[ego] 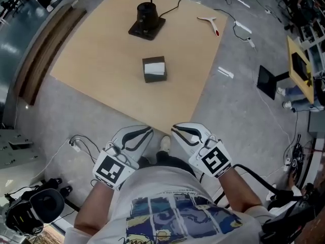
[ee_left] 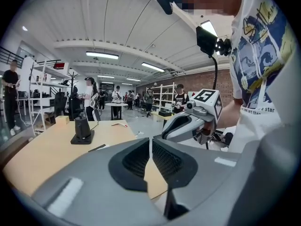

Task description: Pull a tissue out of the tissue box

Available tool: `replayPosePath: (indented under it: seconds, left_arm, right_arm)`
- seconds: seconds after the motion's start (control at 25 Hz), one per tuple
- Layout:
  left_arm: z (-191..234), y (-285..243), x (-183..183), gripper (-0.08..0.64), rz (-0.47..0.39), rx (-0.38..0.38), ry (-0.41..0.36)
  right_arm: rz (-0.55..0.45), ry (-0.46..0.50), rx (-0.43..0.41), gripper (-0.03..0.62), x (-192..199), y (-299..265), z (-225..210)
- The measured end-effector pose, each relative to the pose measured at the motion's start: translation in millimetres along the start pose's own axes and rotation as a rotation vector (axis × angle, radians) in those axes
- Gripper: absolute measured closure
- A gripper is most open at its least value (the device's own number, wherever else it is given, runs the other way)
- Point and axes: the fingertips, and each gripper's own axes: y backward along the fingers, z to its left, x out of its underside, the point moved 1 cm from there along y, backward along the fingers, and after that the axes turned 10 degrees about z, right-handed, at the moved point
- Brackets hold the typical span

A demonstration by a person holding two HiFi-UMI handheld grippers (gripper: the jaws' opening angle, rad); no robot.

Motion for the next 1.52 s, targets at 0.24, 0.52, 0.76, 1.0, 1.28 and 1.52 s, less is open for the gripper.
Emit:
replayPosePath:
  seconds: [0.24,0.52,0.76,1.0,1.28,1.52]
  left_arm:
    - [17.9,-18.7,-10.9,0.537,0.024,0.003,0.027]
    - [48.6,-35.0,-17.3,0.537,0.023,0.039,0.022]
    - [83.2,-42.4,-21.1,0.537,0.003,0.098,-0.008]
    - [118.7,-40.7,-25.7,0.537,-0.001,0.121,-0.006]
    - [151.5,-34.3,-18.0,0.537,0.002,0.115,0.008]
    - [171.9,-32.2,-10.0,0.537,0.006,0.109,0.025]
  right_arm:
    - [0.009,-0.007,0.005,0.574,6.1,-6.4,-27.2]
    - [0.037,-0.008,0.064,0.571,5.0,-25.3,-56.0]
    - [0.098,0.024,0.143,0.557,6.7,-58.6,-87.4]
    - [0.195,0.09,0.208,0.554,17.7,-92.8,-124.9]
    - [0.295,0.12,0.21,0.537,35.3,-139.4,-160.0]
    - [0.368,0.17,0.203,0.504,50.3,-167.8,-181.5]
